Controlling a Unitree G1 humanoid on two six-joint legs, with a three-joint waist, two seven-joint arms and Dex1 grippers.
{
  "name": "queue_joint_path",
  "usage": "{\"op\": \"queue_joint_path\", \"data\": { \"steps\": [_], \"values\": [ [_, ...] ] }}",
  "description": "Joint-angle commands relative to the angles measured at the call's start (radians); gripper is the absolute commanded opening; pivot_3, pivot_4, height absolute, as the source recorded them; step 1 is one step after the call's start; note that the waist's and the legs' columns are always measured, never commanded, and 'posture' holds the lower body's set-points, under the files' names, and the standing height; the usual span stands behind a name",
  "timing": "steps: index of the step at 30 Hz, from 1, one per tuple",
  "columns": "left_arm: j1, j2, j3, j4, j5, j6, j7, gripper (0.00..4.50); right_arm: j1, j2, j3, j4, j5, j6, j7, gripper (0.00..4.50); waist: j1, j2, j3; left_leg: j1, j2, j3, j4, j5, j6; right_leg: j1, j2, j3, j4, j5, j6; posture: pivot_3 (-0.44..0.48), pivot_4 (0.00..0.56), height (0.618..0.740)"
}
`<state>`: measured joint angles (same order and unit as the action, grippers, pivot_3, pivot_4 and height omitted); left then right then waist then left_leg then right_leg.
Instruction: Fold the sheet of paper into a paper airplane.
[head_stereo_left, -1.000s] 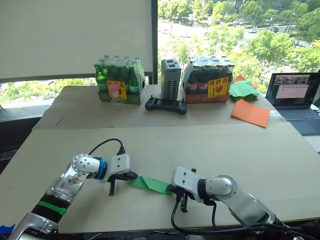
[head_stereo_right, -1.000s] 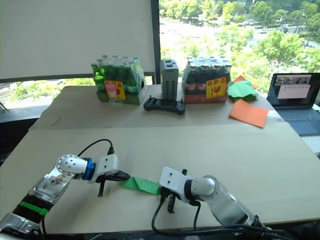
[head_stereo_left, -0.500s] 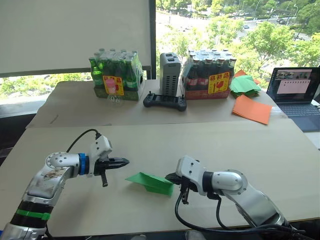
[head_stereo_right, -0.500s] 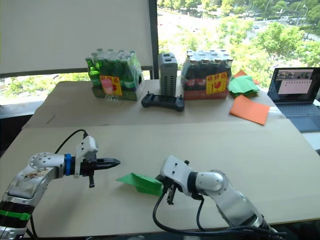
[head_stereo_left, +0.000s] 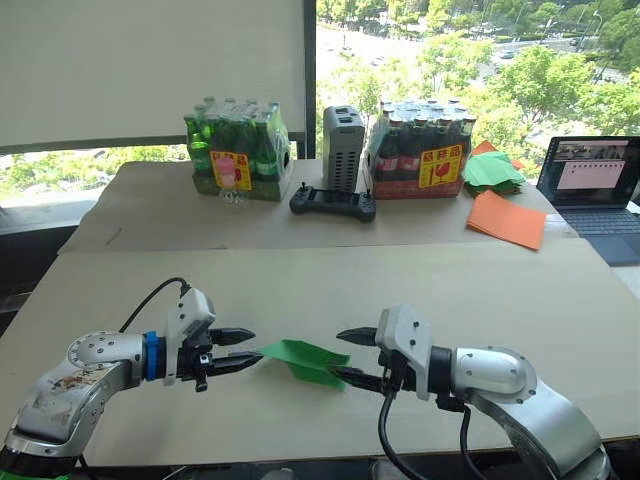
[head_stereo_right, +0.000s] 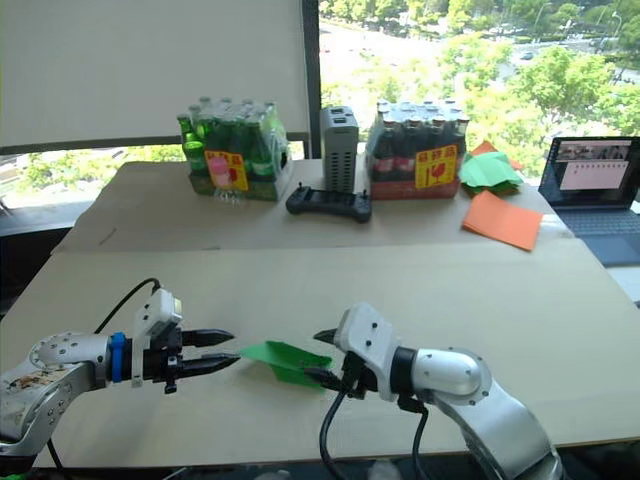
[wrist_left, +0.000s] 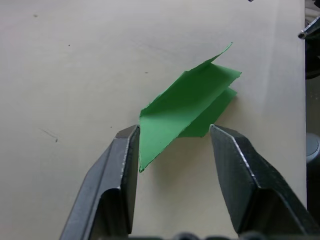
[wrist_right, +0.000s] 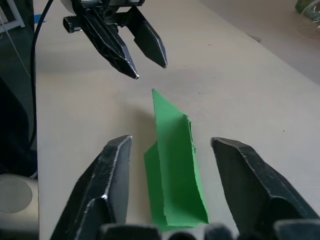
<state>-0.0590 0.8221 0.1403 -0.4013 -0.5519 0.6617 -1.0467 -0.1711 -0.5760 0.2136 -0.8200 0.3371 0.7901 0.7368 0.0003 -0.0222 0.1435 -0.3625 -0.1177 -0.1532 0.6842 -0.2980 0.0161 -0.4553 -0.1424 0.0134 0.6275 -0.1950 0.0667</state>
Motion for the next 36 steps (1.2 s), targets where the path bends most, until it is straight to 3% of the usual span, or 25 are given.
{"op": "queue_joint_path", "data": {
  "steps": [1,2,8,18,28,36],
  "values": [
    [-0.011,0.005,0.005,-0.023,-0.013,0.001,0.018,3.8,-0.01,0.011,0.046,0.02,-0.003,-0.038,-0.011,3.48,-0.002,0.0,0.0,0.0,0.001,0.001,0.0,0.0,0.0,0.0,0.001,0.0,0.0,0.0,-0.001,0.0,0.15,0.711],
    [-0.013,0.006,0.004,-0.023,-0.015,0.002,0.021,4.1,-0.013,0.015,0.064,0.042,-0.015,-0.05,-0.013,3.48,-0.002,0.0,0.0,0.0,0.003,0.001,0.0,0.0,0.0,0.0,0.003,0.0,0.0,0.001,-0.002,0.0,0.15,0.711],
    [-0.014,0.031,-0.002,-0.021,-0.01,-0.01,0.002,4.1,-0.042,0.025,0.173,0.174,-0.08,-0.136,-0.002,3.48,-0.006,0.0,0.0,0.0,0.011,0.004,0.0,0.003,-0.005,0.0,0.011,0.0,-0.001,0.003,-0.005,0.0,0.15,0.711],
    [-0.049,0.025,-0.018,-0.017,-0.011,-0.014,0.012,4.1,-0.101,0.104,0.129,0.367,-0.1,-0.2,-0.029,3.48,-0.012,0.0,0.0,0.0,0.012,0.004,0.0,0.004,-0.008,-0.001,0.012,0.001,-0.001,0.004,-0.006,0.0,0.15,0.711],
    [-0.055,0.024,-0.035,-0.009,-0.005,-0.021,0.009,4.1,-0.103,0.112,0.1,0.322,-0.065,-0.173,-0.018,3.48,-0.014,0.0,0.0,0.0,0.012,0.005,0.0,0.005,-0.01,-0.001,0.012,0.001,-0.001,0.004,-0.007,0.0,0.15,0.711],
    [-0.06,0.02,-0.039,-0.014,-0.01,-0.017,0.018,4.1,-0.116,0.082,0.146,0.373,-0.152,-0.262,-0.012,3.48,-0.013,0.0,0.0,0.0,0.012,0.005,0.0,0.005,-0.01,-0.001,0.012,0.001,-0.001,0.004,-0.007,0.0,0.15,0.711]
  ]
}}
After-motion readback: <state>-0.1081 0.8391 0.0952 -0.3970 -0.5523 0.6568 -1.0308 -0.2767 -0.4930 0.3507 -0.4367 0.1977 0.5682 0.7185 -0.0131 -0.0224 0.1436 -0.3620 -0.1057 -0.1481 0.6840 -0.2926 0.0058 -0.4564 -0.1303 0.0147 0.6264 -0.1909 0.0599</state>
